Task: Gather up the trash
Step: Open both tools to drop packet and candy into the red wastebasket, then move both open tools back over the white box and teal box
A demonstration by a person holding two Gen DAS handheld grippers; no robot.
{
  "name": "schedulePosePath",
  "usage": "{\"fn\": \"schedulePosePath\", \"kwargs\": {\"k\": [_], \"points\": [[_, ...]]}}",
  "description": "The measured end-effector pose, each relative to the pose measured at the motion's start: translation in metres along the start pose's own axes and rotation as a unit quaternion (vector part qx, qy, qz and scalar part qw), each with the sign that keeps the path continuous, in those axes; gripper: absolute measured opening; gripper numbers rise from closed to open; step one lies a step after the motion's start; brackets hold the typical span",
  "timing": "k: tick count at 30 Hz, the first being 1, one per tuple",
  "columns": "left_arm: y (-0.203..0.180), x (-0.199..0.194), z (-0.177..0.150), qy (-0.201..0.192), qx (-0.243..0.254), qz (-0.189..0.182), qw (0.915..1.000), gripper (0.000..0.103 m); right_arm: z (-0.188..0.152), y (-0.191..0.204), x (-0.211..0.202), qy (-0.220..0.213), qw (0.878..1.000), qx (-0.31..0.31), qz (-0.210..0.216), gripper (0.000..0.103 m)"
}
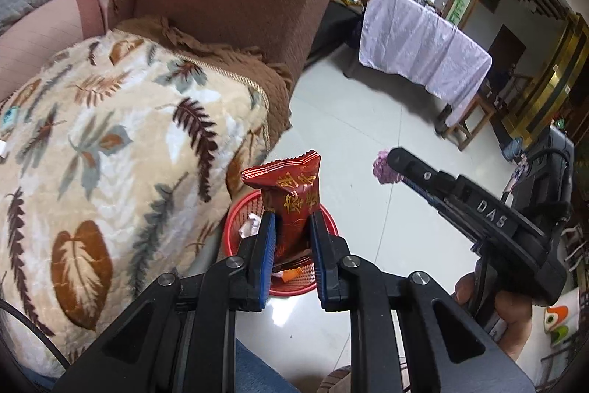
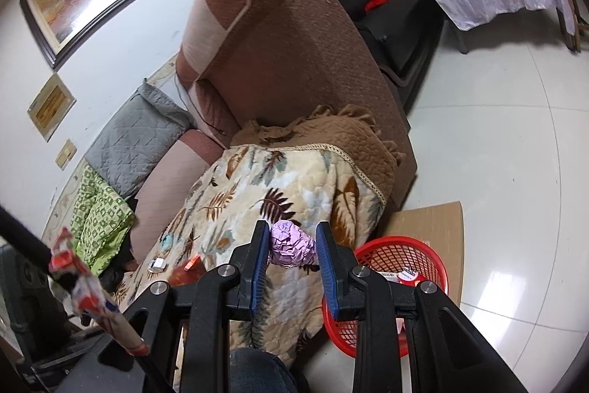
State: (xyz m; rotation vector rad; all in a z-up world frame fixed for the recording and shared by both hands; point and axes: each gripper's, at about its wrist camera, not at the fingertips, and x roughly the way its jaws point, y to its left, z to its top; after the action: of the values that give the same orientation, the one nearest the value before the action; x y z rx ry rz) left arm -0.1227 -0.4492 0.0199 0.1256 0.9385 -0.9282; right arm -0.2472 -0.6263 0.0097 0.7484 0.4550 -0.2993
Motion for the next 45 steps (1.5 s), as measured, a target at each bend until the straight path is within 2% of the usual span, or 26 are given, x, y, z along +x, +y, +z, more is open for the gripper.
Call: {"fn": "schedulePosePath", "kwargs": {"k": [14,15,17,18,19,22,26,33,39,45], "points": [[0.005,0.051,-0.005,0.056,0.001,-0.011,0.9984,0.019,-0.005,-0.018,0.019,0.017,0.999,0.034,-0.013,0.031],[0.006,0.054,-0.005,0.06,0.0,-0.009,0.9982,0.02,-0.005,-0.02,0.021,0.021,0.999,0.042,-0.01,0.033],[0.007,0.057,-0.005,0.06,-0.002,-0.004,0.9982,0.04,-0.005,-0.025,0.023,0.024,0.998,0.053,-0.008,0.042],[0.008,0.057,-0.005,0.056,-0.004,-0.005,0.9984,0.042,-0.005,-0.025,0.023,0.025,0.998,0.054,-0.009,0.049],[0.009,0.056,-0.005,0.053,-0.005,-0.006,0.9985,0.042,-0.005,-0.025,0.023,0.025,0.998,0.054,-0.009,0.051],[0.013,0.051,-0.004,0.048,-0.009,-0.007,0.9988,0.043,-0.005,-0.022,0.022,0.022,0.998,0.051,-0.005,0.052],[0.026,0.029,0.0,0.025,-0.024,0.001,0.9994,0.043,-0.006,-0.012,0.022,0.022,0.999,0.041,0.009,0.052],[0.062,-0.025,0.001,-0.024,-0.07,0.023,0.997,0.047,-0.013,0.03,0.026,0.028,0.998,-0.002,0.058,0.066],[0.099,-0.077,-0.012,-0.066,-0.115,0.059,0.9894,0.053,-0.024,0.078,0.034,0.046,0.993,-0.04,0.099,0.069],[0.134,-0.124,-0.028,-0.105,-0.157,0.099,0.977,0.058,-0.034,0.126,0.043,0.06,0.986,-0.076,0.135,0.072]]}}
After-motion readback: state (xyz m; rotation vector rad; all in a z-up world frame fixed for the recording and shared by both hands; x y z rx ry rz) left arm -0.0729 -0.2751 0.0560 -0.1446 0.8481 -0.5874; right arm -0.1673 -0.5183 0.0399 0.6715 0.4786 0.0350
